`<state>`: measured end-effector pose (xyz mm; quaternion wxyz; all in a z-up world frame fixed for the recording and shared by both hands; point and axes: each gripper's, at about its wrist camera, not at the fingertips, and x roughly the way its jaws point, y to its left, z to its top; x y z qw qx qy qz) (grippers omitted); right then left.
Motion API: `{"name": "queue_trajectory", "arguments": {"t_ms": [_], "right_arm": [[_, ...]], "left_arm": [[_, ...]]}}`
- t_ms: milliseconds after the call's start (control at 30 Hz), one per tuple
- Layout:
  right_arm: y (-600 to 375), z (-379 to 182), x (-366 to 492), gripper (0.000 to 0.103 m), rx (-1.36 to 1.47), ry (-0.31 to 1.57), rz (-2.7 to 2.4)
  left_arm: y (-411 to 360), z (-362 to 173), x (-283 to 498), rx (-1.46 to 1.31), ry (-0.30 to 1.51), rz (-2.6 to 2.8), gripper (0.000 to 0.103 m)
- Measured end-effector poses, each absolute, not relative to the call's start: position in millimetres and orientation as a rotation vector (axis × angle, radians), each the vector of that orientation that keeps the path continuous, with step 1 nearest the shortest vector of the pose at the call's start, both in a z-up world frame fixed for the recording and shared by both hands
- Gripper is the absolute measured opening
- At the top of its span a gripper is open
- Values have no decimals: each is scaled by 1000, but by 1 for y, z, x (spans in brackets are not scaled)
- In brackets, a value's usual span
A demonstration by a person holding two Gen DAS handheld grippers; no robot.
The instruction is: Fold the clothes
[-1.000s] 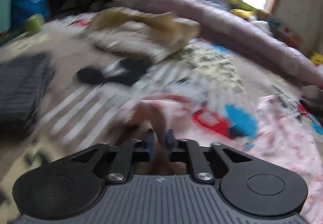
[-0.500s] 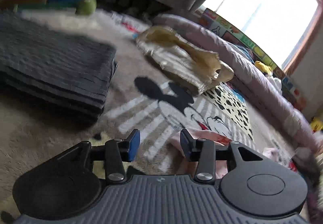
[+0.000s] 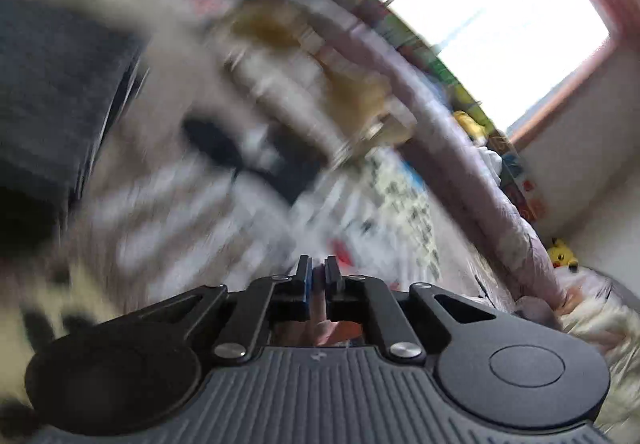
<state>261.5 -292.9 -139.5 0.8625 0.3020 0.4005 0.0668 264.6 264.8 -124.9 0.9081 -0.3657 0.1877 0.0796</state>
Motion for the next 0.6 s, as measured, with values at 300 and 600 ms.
{"name": "queue_trajectory", "arguments": {"t_ms": [300, 600], "right_arm": [[-308, -142, 246, 57, 647, 833, 146], [-318, -147, 240, 66, 721, 817, 149]], "left_arm": [[282, -114, 247, -456, 470, 489, 7], [199, -155, 215, -874, 621, -12, 7]]}}
